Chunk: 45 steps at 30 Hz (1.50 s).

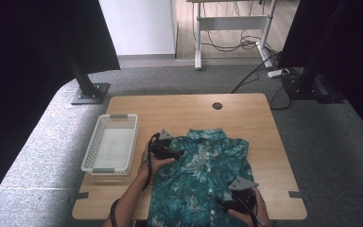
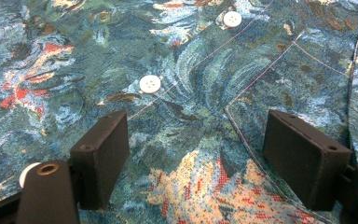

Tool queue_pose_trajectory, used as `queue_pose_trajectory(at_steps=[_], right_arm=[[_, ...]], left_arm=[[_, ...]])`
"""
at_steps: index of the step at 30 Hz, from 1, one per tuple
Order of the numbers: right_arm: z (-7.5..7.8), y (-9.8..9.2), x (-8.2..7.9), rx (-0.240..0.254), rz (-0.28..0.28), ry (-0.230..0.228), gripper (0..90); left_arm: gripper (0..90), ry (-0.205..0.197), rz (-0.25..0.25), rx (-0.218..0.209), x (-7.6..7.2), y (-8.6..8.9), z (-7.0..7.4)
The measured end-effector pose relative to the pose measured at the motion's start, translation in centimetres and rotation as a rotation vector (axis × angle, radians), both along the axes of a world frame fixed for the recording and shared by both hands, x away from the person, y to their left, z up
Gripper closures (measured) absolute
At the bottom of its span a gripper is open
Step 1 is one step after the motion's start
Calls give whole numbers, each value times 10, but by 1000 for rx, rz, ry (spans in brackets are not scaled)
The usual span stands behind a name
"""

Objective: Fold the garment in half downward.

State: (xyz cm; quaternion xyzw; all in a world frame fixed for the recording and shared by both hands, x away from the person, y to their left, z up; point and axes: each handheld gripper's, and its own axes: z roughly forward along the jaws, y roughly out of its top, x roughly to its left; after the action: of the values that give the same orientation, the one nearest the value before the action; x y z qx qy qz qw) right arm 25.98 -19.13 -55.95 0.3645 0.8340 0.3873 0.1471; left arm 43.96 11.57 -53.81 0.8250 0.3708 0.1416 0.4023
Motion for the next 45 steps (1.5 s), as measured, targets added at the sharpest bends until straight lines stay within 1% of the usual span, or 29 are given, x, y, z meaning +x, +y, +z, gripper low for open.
queue_pose_trajectory(at_steps=[3, 6, 14, 18, 21, 26, 31, 35, 37, 39, 41, 45], right_arm=[[0, -1, -2, -3, 3, -4, 221], [0, -2, -2, 0, 6, 0, 221], [0, -5, -4, 2, 9, 1, 221], [0, -7, -7, 6, 7, 2, 221], [0, -8, -8, 9, 5, 4, 221], [0, -8, -9, 8, 6, 3, 221], [0, -8, -9, 10, 8, 3, 221], [0, -8, -9, 10, 8, 3, 221], [0, -8, -9, 10, 8, 3, 221], [0, -8, -9, 9, 9, 3, 221], [0, -8, -9, 9, 9, 4, 221], [0, -8, -9, 10, 9, 3, 221]], left_arm=[[196, 0, 3, 8, 5, -2, -1], [196, 2, 1, 29, 12, -3, -1], [198, 25, -1, 21, 28, -3, -8], [202, 37, -11, 27, 30, -4, -10], [204, 38, -21, 27, 30, -4, -11], [204, 47, -24, 28, 31, -4, -11], [205, 54, -30, 18, 33, -4, -11], [223, 65, -35, -13, 34, -1, -11], [240, 81, -44, -41, 36, 2, -11], [250, 95, -50, -55, 38, 4, -11], [262, 105, -51, -62, 40, 4, -10], [280, 124, -73, -71, 43, 3, -10]])
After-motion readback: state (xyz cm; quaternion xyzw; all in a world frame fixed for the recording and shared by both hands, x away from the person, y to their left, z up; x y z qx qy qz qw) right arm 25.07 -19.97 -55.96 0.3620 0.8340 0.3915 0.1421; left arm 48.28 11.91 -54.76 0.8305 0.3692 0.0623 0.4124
